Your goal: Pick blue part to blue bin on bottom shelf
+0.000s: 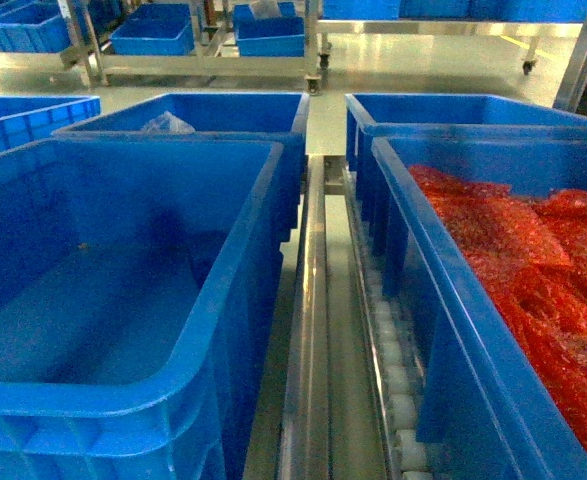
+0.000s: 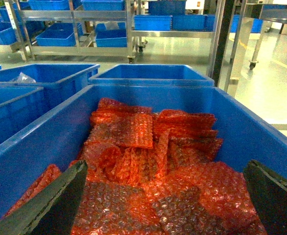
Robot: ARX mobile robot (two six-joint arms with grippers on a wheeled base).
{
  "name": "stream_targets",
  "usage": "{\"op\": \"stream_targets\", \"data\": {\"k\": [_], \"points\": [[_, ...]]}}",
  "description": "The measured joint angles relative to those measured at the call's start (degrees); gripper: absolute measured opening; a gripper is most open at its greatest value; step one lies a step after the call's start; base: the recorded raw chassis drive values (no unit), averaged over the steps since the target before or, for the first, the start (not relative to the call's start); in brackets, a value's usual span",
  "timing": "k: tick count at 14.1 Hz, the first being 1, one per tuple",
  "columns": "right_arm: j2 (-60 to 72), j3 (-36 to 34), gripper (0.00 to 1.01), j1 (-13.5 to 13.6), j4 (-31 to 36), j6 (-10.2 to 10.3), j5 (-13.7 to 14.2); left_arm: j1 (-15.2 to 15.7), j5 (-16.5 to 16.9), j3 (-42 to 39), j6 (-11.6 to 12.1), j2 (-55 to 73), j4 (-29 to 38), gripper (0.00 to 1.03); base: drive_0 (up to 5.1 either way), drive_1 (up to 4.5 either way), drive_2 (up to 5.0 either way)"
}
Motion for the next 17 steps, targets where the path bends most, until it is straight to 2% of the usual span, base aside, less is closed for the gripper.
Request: {"op": "stream_targets", "data": {"k": [9, 10, 11, 14, 15, 17], "points": [[0.00, 0.00, 0.98, 0.00, 0.00, 0.00, 0.00, 0.00, 0.00, 0.00, -0.02, -11.34, -11.34, 0.02, 0.0, 0.00, 0.0], [0.00, 0.00, 0.98, 0.00, 0.00, 0.00, -0.02, 0.00, -0.04, 0.15, 0.00, -14.16, -15.26, 0.02, 0.0, 0.00, 0.0], [0.00, 0.00, 0.98, 0.00, -0.04, 0.00, 0.02, 0.00, 0.02, 0.02, 0.02, -19.93, -22.38, 0.02, 0.0, 0.00, 0.0], [0.00, 0.00, 0.98, 0.00, 0.00, 0.00, 0.00, 0.00, 0.02, 0.04, 0.20, -21.18, -21.90, 0.02, 0.0, 0.00, 0.0], [-0.02, 0.00, 0.98, 0.00, 0.00, 0.00, 0.00, 0.00, 0.00, 0.02, 0.17, -21.18, -21.88, 0.11, 0.0, 0.00, 0.0], [0.00, 0.00, 0.98, 0.00, 0.00, 0.00, 0.00, 0.00, 0.00, 0.02, 0.17, -21.18, -21.81, 0.35, 0.0, 0.00, 0.0]]}}
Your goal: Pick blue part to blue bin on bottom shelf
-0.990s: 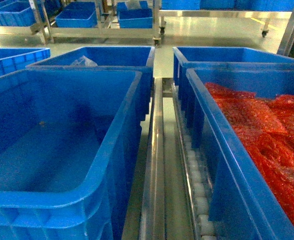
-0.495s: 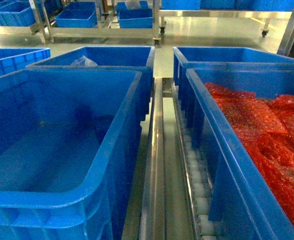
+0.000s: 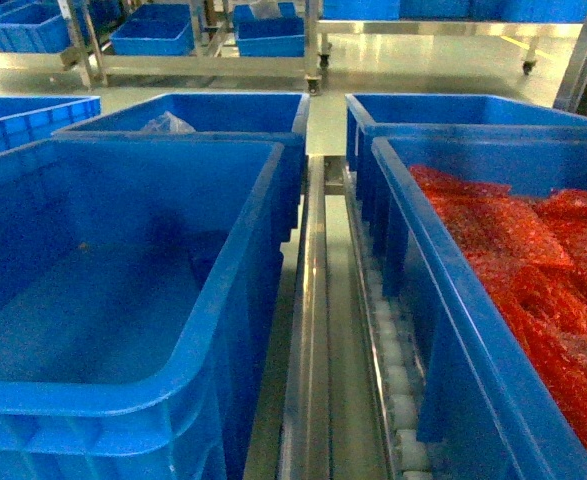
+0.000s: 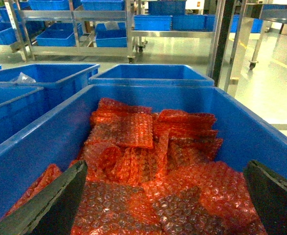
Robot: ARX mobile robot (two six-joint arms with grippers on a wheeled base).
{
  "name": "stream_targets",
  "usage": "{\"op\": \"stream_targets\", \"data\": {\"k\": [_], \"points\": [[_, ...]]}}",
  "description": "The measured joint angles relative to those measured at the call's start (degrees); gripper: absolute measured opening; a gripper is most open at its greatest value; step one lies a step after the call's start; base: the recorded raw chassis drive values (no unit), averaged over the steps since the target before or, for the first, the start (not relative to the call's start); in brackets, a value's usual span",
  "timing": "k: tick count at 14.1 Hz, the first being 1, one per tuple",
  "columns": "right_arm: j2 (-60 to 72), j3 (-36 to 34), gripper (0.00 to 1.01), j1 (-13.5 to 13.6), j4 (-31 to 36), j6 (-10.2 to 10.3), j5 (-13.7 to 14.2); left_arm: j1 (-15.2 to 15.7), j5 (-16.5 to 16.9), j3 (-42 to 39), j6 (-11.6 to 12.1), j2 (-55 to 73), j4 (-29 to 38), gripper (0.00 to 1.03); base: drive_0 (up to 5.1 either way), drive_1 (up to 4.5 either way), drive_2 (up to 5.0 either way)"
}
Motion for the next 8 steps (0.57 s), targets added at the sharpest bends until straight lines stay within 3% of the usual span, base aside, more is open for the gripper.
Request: {"op": "stream_targets", "data": {"k": [5, 8], "points": [[0.00, 0.00, 0.98, 0.00, 0.00, 0.00, 0.00, 0.00, 0.00, 0.00, 0.02, 0.00, -0.02, 0.99, 0.0, 0.00, 0.0], [-0.02, 0.00, 0.98, 0.00, 0.00, 0.00, 0.00, 0.00, 0.00, 0.00, 0.04, 0.00, 0.00, 0.98, 0.0, 0.00, 0.0]]}}
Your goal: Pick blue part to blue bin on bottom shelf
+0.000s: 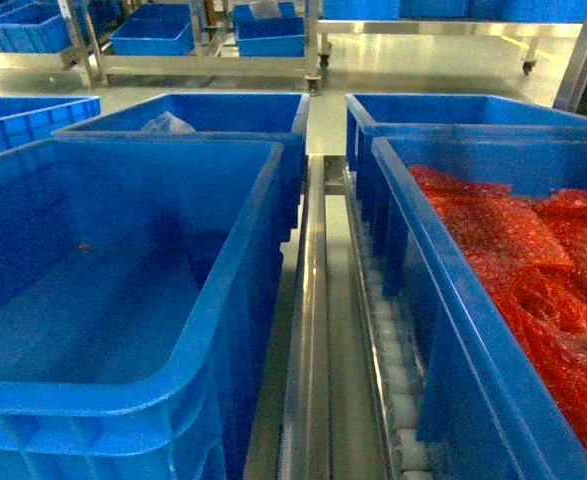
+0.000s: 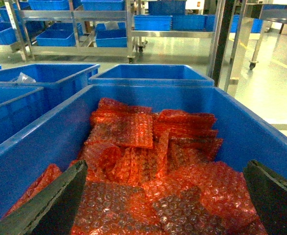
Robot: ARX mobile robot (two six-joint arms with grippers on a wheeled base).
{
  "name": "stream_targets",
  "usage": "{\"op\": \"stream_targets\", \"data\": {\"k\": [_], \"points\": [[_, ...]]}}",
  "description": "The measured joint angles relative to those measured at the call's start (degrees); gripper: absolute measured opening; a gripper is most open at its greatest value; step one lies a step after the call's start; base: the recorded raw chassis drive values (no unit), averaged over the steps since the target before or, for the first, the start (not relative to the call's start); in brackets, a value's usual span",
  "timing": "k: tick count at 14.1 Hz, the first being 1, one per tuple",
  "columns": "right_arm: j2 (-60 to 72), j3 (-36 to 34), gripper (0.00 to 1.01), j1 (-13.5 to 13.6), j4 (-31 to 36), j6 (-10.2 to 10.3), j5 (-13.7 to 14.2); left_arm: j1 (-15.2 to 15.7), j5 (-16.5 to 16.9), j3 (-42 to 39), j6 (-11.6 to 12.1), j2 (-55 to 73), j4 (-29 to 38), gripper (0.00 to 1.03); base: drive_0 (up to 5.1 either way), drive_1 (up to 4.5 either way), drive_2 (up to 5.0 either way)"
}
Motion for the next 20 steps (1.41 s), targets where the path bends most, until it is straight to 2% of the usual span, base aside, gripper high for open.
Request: {"op": "stream_targets", "data": {"k": [20], "points": [[0.02, 0.00, 0.98, 0.00, 0.00, 0.00, 0.00, 0.00, 0.00, 0.00, 0.00, 0.00, -0.02, 0.98, 0.0, 0.00, 0.0]]}}
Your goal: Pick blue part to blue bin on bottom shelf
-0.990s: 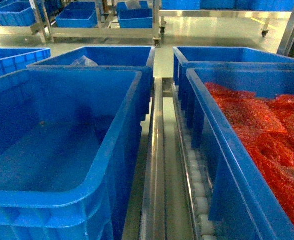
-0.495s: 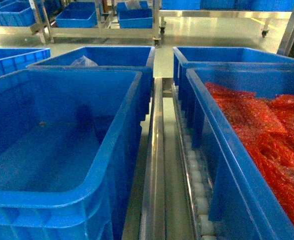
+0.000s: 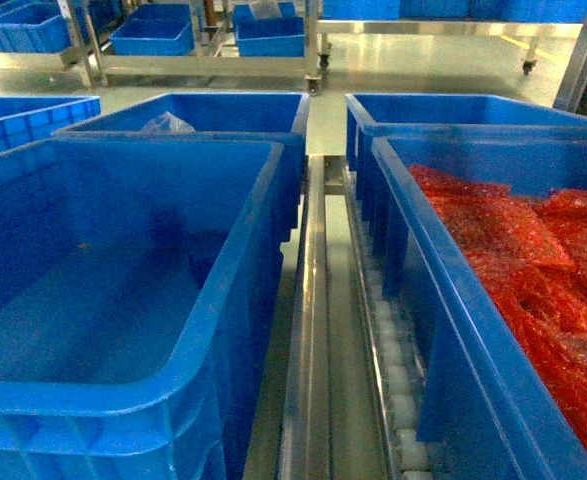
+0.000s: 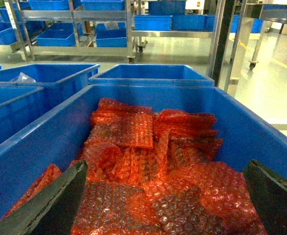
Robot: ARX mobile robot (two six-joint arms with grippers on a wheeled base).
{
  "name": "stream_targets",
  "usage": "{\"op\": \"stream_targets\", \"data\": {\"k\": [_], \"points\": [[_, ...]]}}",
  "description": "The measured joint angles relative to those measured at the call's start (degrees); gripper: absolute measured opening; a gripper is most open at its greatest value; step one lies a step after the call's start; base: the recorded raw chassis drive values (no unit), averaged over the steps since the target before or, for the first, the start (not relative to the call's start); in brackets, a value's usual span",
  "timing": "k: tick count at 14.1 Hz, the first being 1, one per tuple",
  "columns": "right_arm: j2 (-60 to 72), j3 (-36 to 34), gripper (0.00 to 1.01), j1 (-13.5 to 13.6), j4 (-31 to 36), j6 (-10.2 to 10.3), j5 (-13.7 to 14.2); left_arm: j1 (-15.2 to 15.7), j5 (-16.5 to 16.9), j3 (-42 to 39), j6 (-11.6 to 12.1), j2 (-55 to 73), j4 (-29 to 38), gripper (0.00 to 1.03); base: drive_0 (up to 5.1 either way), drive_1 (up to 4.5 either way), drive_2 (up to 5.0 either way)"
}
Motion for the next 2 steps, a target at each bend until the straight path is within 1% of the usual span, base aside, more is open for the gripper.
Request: {"op": "stream_targets", "data": {"k": [2], "points": [[0.00, 0.00, 0.98, 0.00, 0.00, 0.00, 0.00, 0.00, 0.00, 0.00, 0.00, 0.00, 0.00, 0.98, 0.0, 0.00, 0.0]]}}
